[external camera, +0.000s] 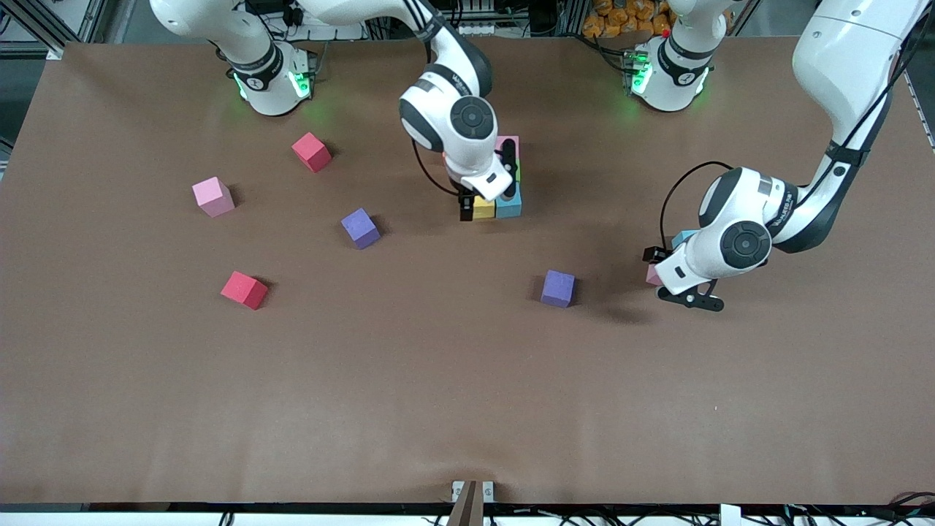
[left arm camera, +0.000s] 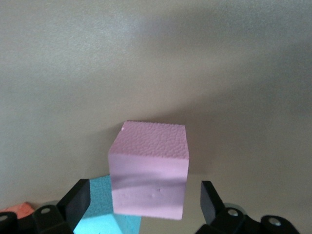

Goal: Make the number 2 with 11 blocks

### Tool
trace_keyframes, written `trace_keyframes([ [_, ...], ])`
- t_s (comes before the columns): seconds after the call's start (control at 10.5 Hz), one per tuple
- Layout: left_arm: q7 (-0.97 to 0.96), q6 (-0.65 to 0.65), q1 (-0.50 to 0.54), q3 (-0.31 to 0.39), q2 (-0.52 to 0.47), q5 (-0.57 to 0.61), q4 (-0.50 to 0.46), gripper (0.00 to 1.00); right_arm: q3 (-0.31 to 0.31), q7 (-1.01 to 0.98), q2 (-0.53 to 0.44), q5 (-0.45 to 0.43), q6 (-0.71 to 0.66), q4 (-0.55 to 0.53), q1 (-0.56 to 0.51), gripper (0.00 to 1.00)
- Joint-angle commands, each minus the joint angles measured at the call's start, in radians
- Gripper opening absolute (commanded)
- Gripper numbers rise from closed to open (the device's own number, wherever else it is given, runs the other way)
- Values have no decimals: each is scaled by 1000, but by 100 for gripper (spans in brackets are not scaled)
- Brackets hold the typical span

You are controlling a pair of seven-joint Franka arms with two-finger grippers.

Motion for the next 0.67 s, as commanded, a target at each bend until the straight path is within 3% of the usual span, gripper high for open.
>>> trace_keyframes([
  [0.0, 8, 18, 23, -8, 7, 24, -5, 100, 9, 8, -47, -1, -59, -13, -100, 100],
  [0.38, 8, 23, 23, -8, 15, 24, -5, 100, -16, 30, -75, -21, -153, -19, -264, 100],
  [0.57, 10, 26, 23, -7, 30, 26, -5, 100, -117, 31, -75, -55, -168, -18, -270, 100],
])
